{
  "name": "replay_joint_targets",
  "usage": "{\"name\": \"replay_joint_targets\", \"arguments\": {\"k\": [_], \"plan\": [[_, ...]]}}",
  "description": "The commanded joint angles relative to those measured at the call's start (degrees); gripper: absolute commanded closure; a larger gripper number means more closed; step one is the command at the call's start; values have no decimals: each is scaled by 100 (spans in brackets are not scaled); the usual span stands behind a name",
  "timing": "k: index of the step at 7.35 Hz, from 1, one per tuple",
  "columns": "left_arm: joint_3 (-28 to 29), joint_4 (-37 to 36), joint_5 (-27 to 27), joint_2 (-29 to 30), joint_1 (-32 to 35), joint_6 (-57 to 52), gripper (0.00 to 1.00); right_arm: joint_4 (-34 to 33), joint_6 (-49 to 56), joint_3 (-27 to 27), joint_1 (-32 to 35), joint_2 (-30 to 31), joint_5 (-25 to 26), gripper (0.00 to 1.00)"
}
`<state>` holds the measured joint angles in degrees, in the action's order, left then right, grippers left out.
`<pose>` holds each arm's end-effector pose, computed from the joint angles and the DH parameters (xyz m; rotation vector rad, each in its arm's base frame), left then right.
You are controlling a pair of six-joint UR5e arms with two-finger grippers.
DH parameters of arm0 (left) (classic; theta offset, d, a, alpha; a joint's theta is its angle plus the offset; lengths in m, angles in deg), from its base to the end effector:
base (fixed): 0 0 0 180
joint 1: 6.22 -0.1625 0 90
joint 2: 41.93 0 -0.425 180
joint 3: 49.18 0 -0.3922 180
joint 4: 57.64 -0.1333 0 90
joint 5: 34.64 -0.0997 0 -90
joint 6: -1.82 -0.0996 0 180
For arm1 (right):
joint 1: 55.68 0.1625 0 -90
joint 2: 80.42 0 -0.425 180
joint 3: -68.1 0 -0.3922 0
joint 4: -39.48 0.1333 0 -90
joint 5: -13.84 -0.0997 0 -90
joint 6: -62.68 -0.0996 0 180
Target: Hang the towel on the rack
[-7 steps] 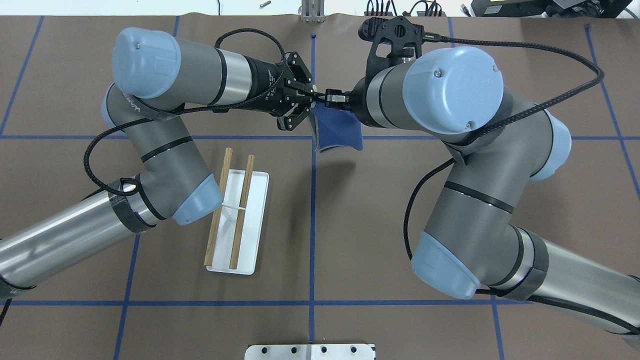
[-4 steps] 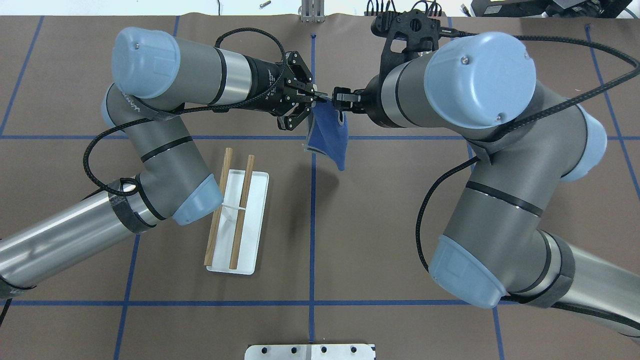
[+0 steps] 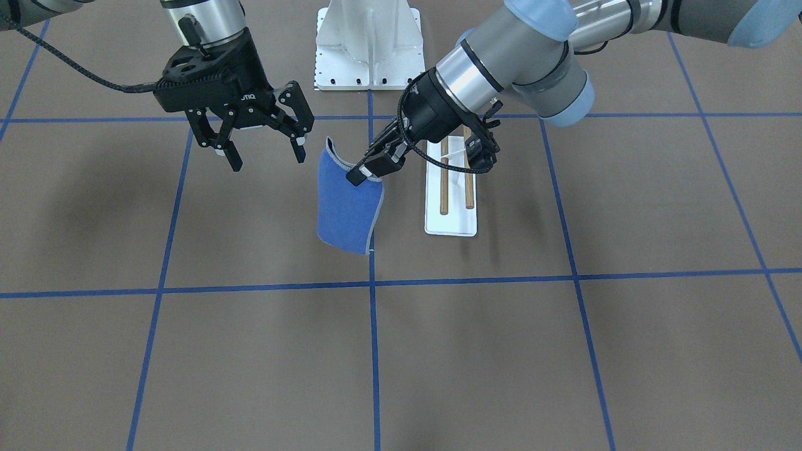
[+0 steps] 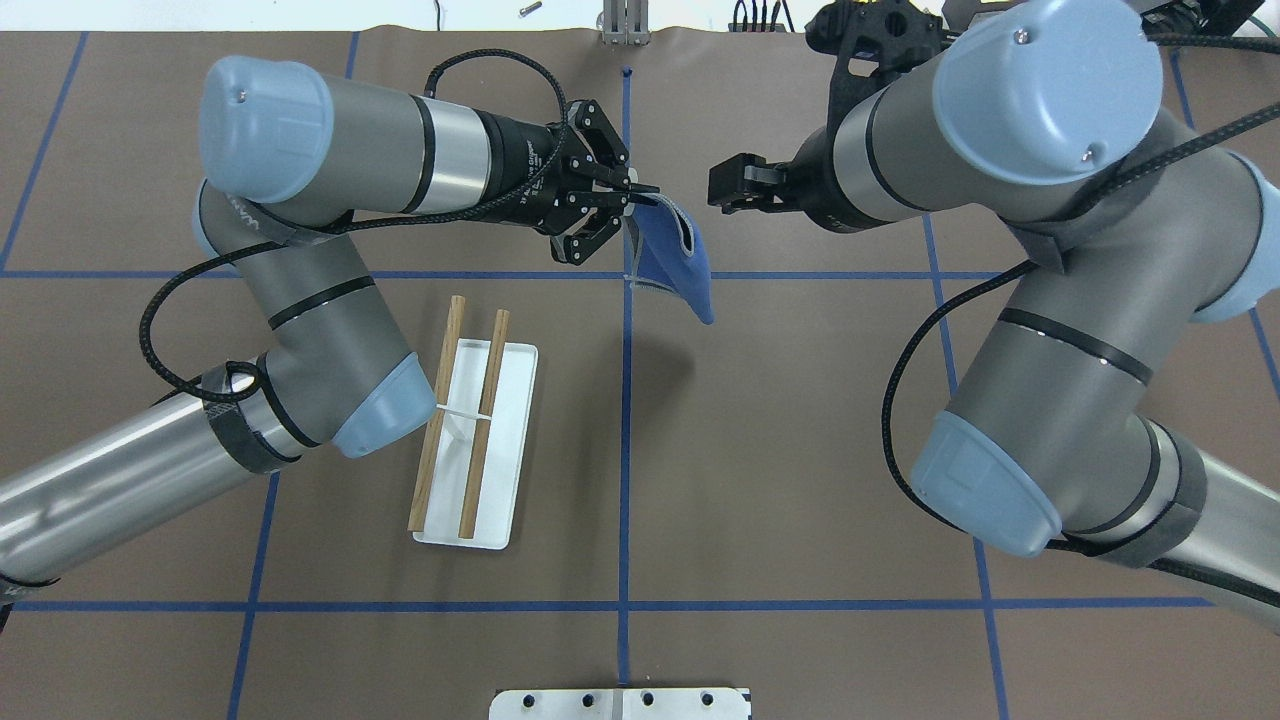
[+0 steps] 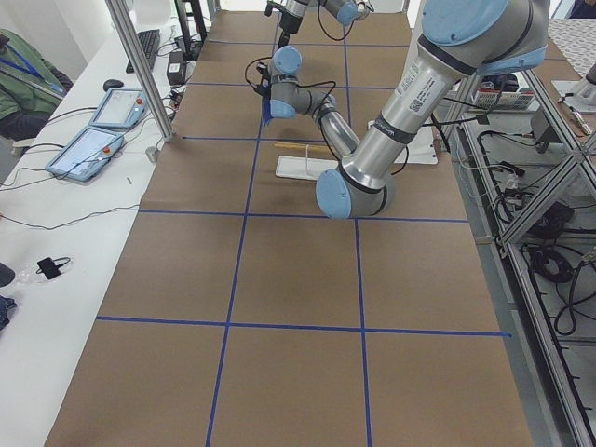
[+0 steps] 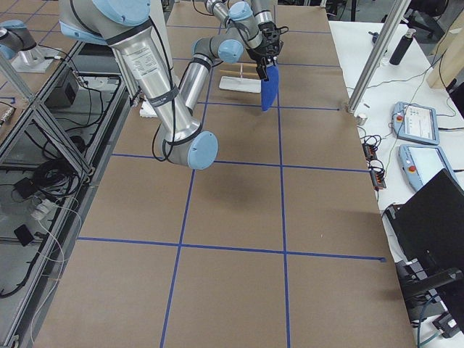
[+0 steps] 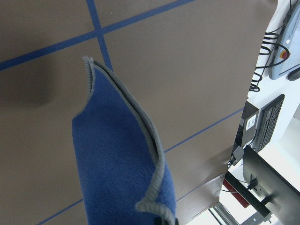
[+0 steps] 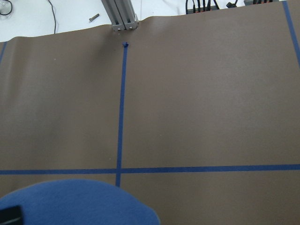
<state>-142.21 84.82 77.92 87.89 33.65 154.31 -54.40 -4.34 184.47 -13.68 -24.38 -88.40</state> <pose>0.4318 -0.4846 0.1144 -0.6487 1.6373 -1.0137 -0.3469 -0.4633 0.1449 0.3623 -0.9343 0.1986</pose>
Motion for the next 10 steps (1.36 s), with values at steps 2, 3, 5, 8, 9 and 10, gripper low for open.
{"name": "replay_joint_targets", "arguments": {"k": [2, 3, 5, 8, 9, 10], "plan": [[-566, 28, 1178, -475, 3, -1129, 100, -60, 811, -744, 597, 30, -621, 0], [-645, 28, 1442, -589, 3, -1717, 100, -60, 1205, -1026, 729, 30, -649, 0], [-795, 28, 1970, -992, 46, -2921, 100, -60, 1962, -1396, 1159, 65, -1155, 0], [-682, -25, 2963, -1266, 739, -4530, 100, -60, 3674, -1564, 1730, 573, -1447, 0], [-499, -33, 3156, -1275, 898, -5049, 100, -60, 4192, -1669, 1889, 653, -1518, 0], [-349, -33, 3228, -1284, 995, -5472, 100, -51, 4720, -1774, 2039, 759, -1528, 0]]}}
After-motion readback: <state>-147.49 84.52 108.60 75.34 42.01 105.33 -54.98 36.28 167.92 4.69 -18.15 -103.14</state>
